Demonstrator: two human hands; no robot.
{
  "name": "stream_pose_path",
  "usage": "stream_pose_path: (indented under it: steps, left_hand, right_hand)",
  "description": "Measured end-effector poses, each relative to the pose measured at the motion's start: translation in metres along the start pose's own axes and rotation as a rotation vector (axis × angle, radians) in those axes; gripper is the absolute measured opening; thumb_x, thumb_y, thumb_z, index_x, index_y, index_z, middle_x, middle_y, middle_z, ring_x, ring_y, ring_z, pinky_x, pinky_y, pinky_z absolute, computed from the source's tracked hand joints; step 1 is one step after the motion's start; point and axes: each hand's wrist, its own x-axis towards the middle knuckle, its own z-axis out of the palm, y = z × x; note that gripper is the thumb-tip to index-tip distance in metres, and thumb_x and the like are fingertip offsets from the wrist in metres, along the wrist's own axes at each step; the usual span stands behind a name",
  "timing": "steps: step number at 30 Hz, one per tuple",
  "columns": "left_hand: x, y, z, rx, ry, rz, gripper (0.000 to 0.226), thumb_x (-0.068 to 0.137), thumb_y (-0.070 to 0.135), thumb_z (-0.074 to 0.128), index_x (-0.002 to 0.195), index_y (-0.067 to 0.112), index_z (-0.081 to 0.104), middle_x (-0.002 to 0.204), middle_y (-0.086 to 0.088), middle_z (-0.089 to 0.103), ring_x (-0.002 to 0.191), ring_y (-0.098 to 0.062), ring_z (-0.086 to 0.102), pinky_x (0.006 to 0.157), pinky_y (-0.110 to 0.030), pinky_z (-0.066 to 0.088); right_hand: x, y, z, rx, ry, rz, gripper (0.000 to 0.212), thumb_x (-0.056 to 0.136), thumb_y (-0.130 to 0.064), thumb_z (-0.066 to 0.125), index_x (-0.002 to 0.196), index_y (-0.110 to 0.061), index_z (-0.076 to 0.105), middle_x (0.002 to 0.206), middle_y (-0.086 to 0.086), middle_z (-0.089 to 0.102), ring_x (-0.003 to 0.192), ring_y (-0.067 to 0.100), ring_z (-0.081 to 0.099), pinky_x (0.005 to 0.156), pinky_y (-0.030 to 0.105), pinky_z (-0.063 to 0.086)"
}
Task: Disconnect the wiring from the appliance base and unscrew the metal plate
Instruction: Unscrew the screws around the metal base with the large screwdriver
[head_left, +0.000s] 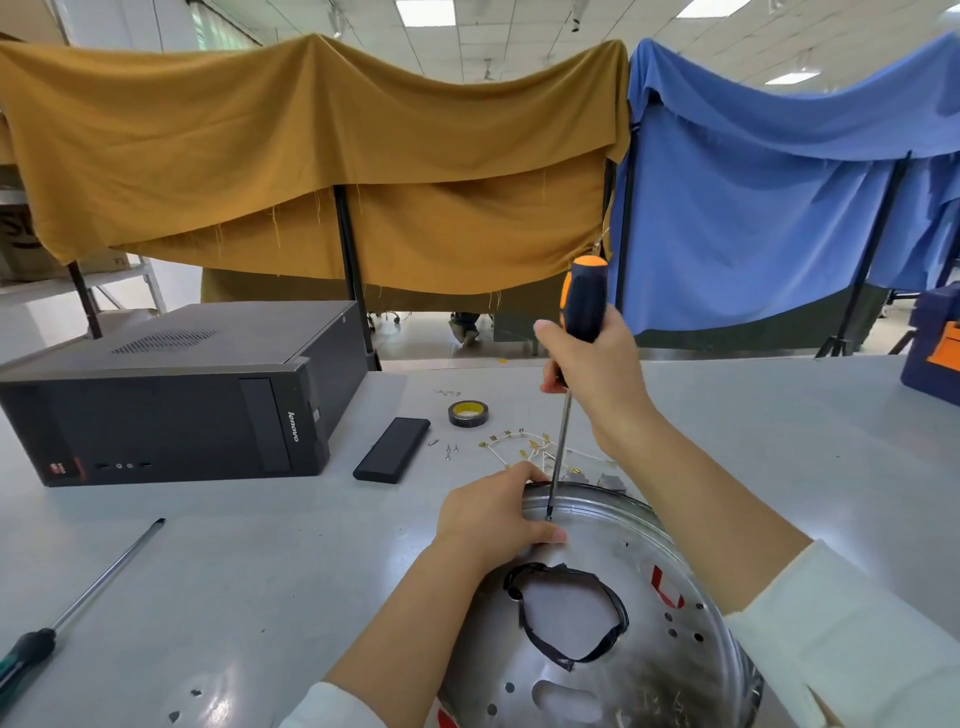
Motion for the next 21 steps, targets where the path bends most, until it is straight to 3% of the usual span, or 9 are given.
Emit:
stream_pose_path:
  steps: [2, 4, 6, 8, 9, 11, 16, 18, 21]
  left_hand:
    - [0.0, 0.0, 0.0, 0.003, 0.0, 0.003, 0.066, 0.065, 0.066, 0.068, 0.121, 0.042, 0.043, 0.106, 0.014, 0.063, 0.102, -0.011, 0.056, 0.073, -0.024, 0.037]
    - [0.0, 0.001, 0.0, 0.009, -0.001, 0.003, 0.066, 0.065, 0.066, 0.068, 0.121, 0.042, 0.043, 0.107, 0.014, 0.062, 0.102, -0.012, 0.056, 0.072, -0.024, 0.036]
    - [0.0, 0.001, 0.0, 0.023, 0.001, 0.004, 0.066, 0.065, 0.066, 0.068, 0.121, 0.042, 0.043, 0.109, 0.014, 0.061, 0.103, -0.013, 0.056, 0.072, -0.024, 0.036]
    - [0.0, 0.001, 0.0, 0.03, 0.006, 0.002, 0.066, 0.065, 0.066, 0.067, 0.121, 0.042, 0.043, 0.108, 0.014, 0.062, 0.102, -0.013, 0.057, 0.071, -0.024, 0.035]
    - [0.0, 0.001, 0.0, 0.028, 0.006, 0.0, 0.066, 0.065, 0.066, 0.067, 0.121, 0.042, 0.043, 0.108, 0.014, 0.062, 0.102, -0.012, 0.057, 0.071, -0.024, 0.035]
    - [0.0, 0.002, -0.001, 0.021, 0.004, -0.003, 0.065, 0.066, 0.066, 0.067, 0.121, 0.042, 0.043, 0.108, 0.014, 0.062, 0.103, -0.012, 0.057, 0.071, -0.024, 0.035]
    - [-0.001, 0.0, -0.001, 0.004, 0.002, 0.001, 0.064, 0.066, 0.064, 0.068, 0.121, 0.042, 0.043, 0.106, 0.014, 0.064, 0.102, -0.01, 0.057, 0.073, -0.024, 0.036]
    - [-0.001, 0.001, -0.001, 0.007, -0.001, 0.002, 0.064, 0.067, 0.064, 0.068, 0.122, 0.042, 0.043, 0.104, 0.013, 0.065, 0.101, -0.011, 0.057, 0.074, -0.024, 0.038]
    - [-0.001, 0.001, -0.001, 0.017, -0.004, -0.002, 0.064, 0.067, 0.064, 0.068, 0.122, 0.042, 0.043, 0.102, 0.013, 0.066, 0.1, -0.011, 0.057, 0.072, -0.025, 0.037]
  right_hand:
    - [0.0, 0.003, 0.002, 0.036, 0.182, 0.029, 0.02, 0.082, -0.014, 0.064, 0.079, -0.021, 0.045, 0.067, 0.001, 0.047, 0.048, 0.01, 0.045, 0.046, 0.024, 0.048]
    - [0.002, 0.002, -0.002, 0.115, 0.152, 0.081, 0.021, 0.082, -0.011, 0.061, 0.072, -0.02, 0.044, 0.057, -0.003, 0.043, 0.043, 0.009, 0.038, 0.042, 0.025, 0.038]
    - [0.003, -0.001, -0.01, 0.204, -0.169, 0.116, 0.029, 0.082, -0.005, 0.057, 0.064, -0.02, 0.04, 0.05, -0.005, 0.035, 0.041, 0.01, 0.029, 0.042, 0.023, 0.027]
    - [0.005, -0.006, -0.019, 0.25, -0.539, 0.133, 0.036, 0.085, -0.004, 0.056, 0.059, -0.021, 0.037, 0.051, -0.003, 0.031, 0.043, 0.013, 0.025, 0.042, 0.021, 0.027]
    - [0.006, -0.007, -0.021, 0.242, -0.626, 0.131, 0.037, 0.086, -0.004, 0.056, 0.059, -0.02, 0.037, 0.052, -0.003, 0.032, 0.044, 0.014, 0.026, 0.042, 0.022, 0.03]
    - [0.006, -0.007, -0.017, 0.139, -0.529, 0.081, 0.032, 0.088, -0.008, 0.059, 0.064, -0.019, 0.041, 0.053, -0.003, 0.039, 0.043, 0.013, 0.034, 0.043, 0.024, 0.039]
    - [-0.003, 0.006, 0.001, 0.05, 0.092, -0.08, 0.026, 0.083, -0.03, 0.07, 0.079, -0.021, 0.046, 0.063, 0.0, 0.047, 0.046, 0.008, 0.049, 0.049, 0.023, 0.05]
    - [-0.003, 0.007, -0.001, 0.141, 0.097, -0.058, 0.028, 0.085, -0.029, 0.069, 0.078, -0.019, 0.044, 0.06, -0.003, 0.042, 0.043, 0.008, 0.042, 0.044, 0.022, 0.043]
    - [-0.001, 0.005, -0.005, 0.24, -0.124, -0.045, 0.032, 0.086, -0.022, 0.069, 0.084, -0.014, 0.038, 0.056, -0.006, 0.04, 0.042, 0.011, 0.036, 0.041, 0.024, 0.035]
